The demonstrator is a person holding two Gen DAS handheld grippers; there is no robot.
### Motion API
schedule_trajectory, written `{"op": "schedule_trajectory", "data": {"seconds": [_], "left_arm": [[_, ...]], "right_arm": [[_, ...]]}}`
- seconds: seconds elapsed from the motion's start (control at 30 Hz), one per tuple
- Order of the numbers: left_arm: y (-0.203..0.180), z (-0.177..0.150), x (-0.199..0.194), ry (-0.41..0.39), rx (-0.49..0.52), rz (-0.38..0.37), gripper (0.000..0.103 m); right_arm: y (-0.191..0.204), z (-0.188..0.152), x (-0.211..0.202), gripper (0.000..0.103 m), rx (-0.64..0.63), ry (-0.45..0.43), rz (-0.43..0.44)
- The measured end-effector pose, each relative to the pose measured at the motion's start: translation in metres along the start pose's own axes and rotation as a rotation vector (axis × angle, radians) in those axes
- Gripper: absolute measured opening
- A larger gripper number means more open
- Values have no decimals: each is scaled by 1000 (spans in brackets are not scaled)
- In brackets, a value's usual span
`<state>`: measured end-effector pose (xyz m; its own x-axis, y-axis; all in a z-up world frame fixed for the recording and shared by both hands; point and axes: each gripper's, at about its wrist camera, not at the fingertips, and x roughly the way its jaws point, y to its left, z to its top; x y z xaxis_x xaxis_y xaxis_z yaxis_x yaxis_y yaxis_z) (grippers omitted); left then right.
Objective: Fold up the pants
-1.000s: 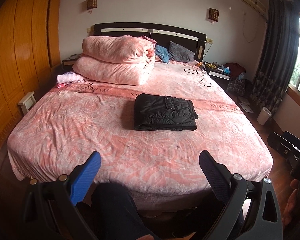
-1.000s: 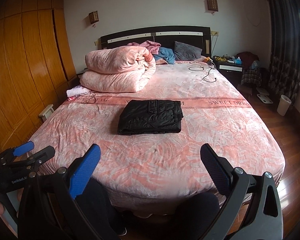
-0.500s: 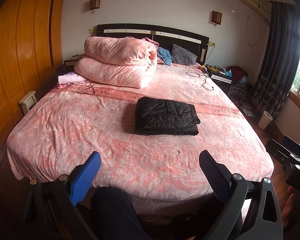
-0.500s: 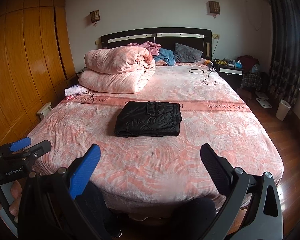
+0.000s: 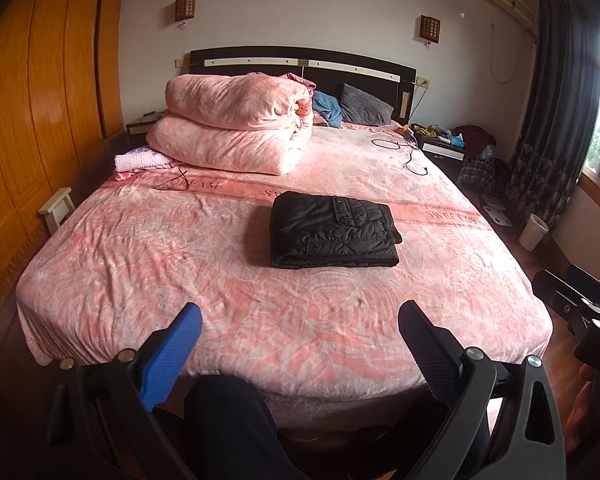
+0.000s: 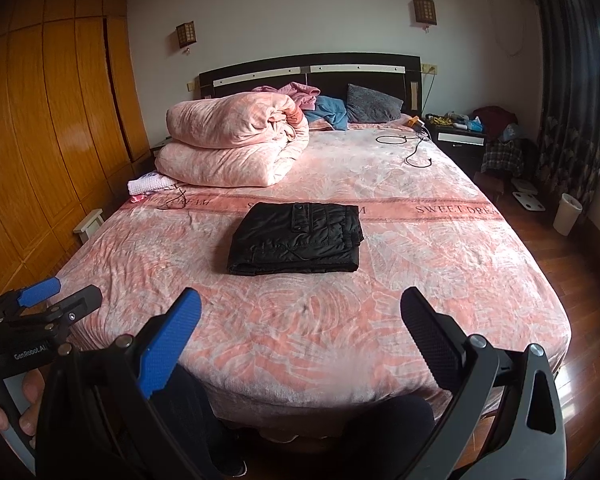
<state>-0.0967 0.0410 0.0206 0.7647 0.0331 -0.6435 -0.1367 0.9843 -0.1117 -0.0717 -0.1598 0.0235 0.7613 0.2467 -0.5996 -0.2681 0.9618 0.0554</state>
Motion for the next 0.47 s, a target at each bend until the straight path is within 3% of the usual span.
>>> {"op": "schedule_trajectory", "data": {"seconds": [0.47], "left_arm": [[-1,3,-1,-5,20,8,99]], "right_arm": [[-4,-2,5,100,5,9,3]]}}
